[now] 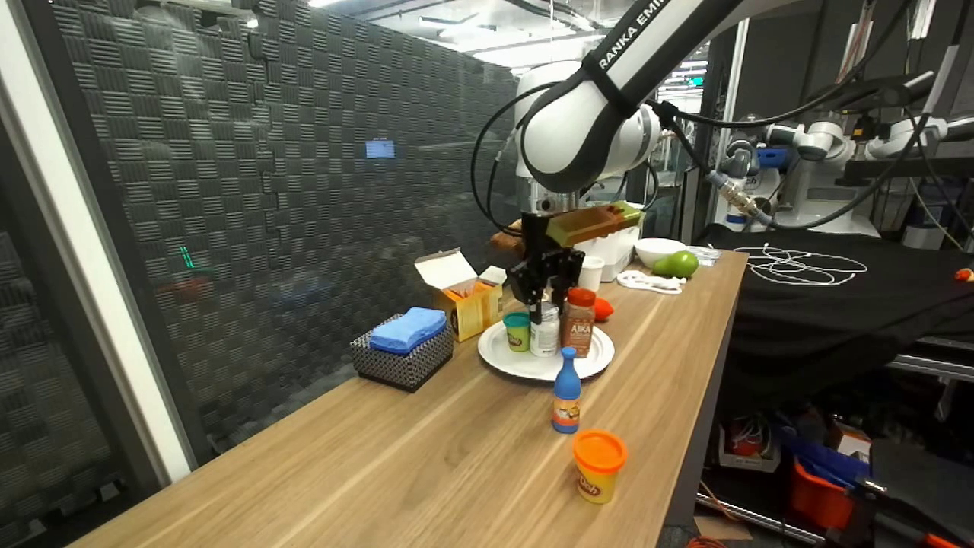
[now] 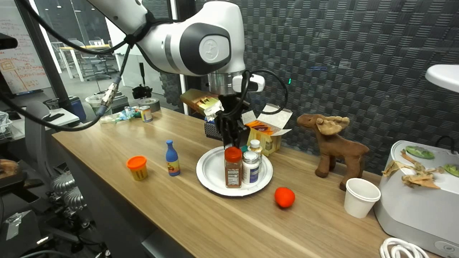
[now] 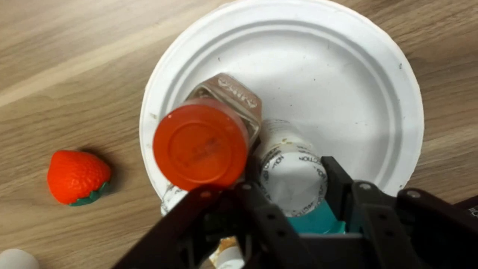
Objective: Pick up all the objects surrounding the white plate and arrange them on the plate
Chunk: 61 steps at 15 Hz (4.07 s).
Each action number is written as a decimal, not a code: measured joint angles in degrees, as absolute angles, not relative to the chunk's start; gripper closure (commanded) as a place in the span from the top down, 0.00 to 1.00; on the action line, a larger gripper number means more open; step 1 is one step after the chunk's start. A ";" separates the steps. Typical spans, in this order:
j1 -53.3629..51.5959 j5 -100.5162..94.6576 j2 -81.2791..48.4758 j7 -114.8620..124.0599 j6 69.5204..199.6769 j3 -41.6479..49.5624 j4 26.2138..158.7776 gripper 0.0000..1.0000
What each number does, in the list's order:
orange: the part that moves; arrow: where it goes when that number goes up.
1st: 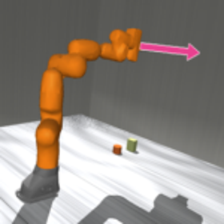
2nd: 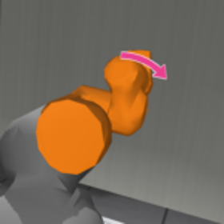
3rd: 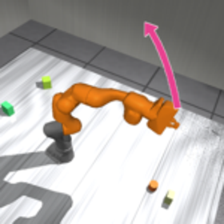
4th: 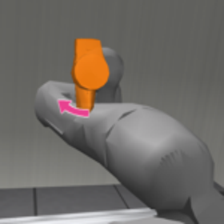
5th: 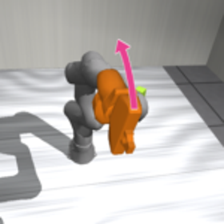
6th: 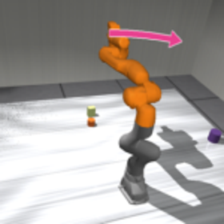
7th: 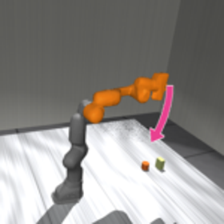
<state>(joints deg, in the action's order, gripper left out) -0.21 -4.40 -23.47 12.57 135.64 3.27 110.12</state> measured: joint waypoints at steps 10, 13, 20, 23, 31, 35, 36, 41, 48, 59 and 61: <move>-1.52 -8.41 -25.66 12.52 135.40 3.33 106.94 0.84; -2.24 -8.68 -25.35 12.04 134.52 3.27 107.15 1.00; -6.93 -9.87 -14.92 15.47 134.44 2.63 114.11 0.99; -7.78 -9.90 -8.58 19.49 134.63 1.05 119.78 1.00; -7.32 -2.82 -2.05 21.31 134.70 -1.21 130.05 1.00; -6.59 -1.74 -2.98 21.02 134.74 -1.21 130.83 1.00; -6.44 -1.64 -3.37 20.94 134.74 -1.21 130.83 1.00; -6.29 -0.28 -5.39 19.52 134.66 -1.36 130.64 0.88; -6.29 0.62 -7.59 18.23 134.66 -1.73 129.93 0.27; -6.37 0.18 -5.34 18.29 134.15 -2.10 129.41 0.13; -6.29 -1.37 -4.25 18.82 133.89 -2.06 128.55 0.13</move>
